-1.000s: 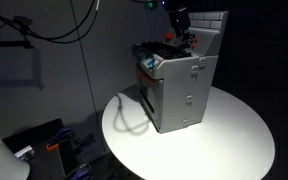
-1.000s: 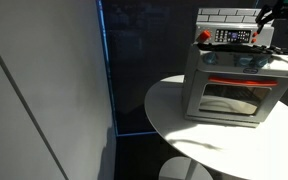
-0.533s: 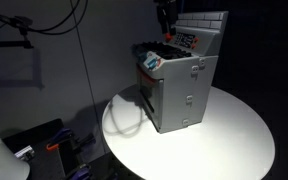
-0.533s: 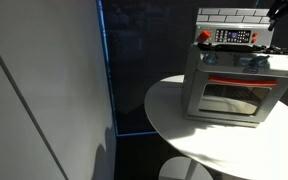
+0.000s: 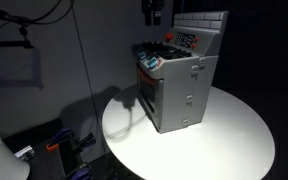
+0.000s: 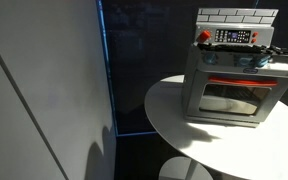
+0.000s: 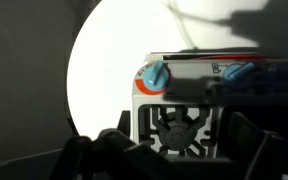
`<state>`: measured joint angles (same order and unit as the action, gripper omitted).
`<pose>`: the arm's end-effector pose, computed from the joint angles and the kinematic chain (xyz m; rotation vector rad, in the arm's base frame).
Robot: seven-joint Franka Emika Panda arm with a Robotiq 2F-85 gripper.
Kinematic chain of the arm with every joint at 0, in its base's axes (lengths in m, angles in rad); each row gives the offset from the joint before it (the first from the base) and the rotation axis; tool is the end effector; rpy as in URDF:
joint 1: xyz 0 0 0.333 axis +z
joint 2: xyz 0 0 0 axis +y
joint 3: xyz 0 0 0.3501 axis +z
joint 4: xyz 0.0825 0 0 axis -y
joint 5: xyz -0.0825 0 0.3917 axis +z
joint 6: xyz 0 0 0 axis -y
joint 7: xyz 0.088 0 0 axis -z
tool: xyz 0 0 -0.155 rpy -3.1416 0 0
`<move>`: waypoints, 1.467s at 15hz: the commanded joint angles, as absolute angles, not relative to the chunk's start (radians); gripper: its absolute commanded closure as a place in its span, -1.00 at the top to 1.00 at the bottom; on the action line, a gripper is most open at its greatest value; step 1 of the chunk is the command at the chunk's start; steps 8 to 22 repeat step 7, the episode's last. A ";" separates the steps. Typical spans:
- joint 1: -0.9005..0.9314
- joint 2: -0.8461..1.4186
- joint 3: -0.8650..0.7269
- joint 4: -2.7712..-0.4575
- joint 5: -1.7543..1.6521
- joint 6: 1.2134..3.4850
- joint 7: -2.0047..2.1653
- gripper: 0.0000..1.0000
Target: Press a button on the stove
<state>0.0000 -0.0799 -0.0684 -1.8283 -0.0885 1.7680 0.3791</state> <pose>0.5434 -0.0502 0.5477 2.9929 -0.6549 0.0488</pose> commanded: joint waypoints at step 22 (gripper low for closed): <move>-0.020 -0.122 -0.046 -1.841 -0.085 1.712 0.346 1.00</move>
